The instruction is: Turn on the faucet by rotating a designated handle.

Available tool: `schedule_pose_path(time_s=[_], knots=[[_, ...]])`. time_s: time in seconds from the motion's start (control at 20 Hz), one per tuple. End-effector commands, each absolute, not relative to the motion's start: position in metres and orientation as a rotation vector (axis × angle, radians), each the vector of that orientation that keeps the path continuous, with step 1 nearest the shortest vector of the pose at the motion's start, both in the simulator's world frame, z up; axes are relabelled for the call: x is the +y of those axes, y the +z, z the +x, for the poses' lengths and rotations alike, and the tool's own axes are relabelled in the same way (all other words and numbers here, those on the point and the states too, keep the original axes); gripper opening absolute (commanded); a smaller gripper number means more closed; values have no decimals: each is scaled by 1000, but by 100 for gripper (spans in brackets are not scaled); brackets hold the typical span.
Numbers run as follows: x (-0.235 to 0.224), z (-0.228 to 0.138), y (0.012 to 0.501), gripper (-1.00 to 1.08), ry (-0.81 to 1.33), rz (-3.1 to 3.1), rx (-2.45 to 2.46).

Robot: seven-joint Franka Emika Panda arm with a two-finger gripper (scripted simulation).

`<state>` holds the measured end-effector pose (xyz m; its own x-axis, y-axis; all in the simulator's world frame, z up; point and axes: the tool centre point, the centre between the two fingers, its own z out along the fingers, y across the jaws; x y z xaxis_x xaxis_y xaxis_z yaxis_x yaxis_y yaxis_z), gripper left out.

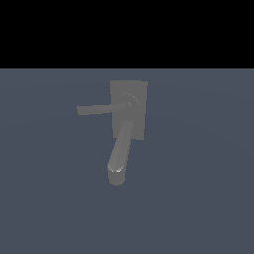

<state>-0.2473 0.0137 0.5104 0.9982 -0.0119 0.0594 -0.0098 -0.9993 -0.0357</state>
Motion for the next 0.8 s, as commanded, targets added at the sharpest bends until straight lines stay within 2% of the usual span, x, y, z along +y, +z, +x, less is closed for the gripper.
schedule_pose_path(time_s=[0.0, 0.4, 0.75], knots=[[14, -247, 510, -100, -93, -3105, 17], [10, -245, 516, -100, -143, -3168, 38], [1, -241, 531, -100, -280, -3322, 92]])
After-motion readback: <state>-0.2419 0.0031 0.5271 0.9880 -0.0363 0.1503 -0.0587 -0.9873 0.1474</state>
